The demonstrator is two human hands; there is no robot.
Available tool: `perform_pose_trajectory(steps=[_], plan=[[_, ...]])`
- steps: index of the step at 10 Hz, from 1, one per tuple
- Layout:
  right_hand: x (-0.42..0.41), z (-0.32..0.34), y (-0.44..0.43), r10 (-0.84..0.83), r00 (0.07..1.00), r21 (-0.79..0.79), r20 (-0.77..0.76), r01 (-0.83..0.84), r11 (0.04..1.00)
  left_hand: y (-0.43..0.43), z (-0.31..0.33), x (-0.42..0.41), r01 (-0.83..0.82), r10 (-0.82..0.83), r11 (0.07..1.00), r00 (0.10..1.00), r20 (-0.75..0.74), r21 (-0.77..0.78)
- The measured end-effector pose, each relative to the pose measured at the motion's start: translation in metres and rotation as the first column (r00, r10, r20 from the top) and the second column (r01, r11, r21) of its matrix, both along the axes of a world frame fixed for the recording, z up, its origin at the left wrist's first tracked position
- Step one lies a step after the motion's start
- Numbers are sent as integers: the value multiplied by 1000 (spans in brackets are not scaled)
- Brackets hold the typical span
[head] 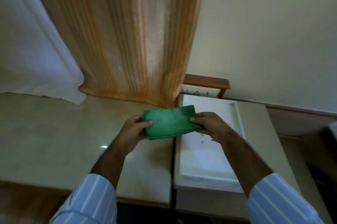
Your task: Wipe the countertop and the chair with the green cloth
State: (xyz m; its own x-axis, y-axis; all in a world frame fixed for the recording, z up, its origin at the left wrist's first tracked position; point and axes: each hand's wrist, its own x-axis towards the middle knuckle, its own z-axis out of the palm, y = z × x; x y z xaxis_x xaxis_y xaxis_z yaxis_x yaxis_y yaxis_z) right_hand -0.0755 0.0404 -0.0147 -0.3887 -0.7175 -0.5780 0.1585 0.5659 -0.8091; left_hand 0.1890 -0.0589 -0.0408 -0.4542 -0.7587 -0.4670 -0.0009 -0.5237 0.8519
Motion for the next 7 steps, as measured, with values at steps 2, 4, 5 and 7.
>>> perform_pose_trajectory(steps=[2, 4, 5, 7], plan=[[-71, -10, 73, -85, 944, 131, -320, 133, 982, 39, 1, -91, 151, -134, 987, 966, 219, -61], [-80, -24, 107, 198, 764, 347, -614, 37, 937, 61, -24, -121, 310, -184, 927, 866, 464, -212], [-75, -25, 108, 213, 748, 377, -628, 53, 925, 63, -25, -122, 458, -180, 823, 772, 610, -337], [-71, 11, 99, 329, 478, 390, -814, 32, 920, 47, -1, -124, 654, -47, 579, 623, 781, -487]])
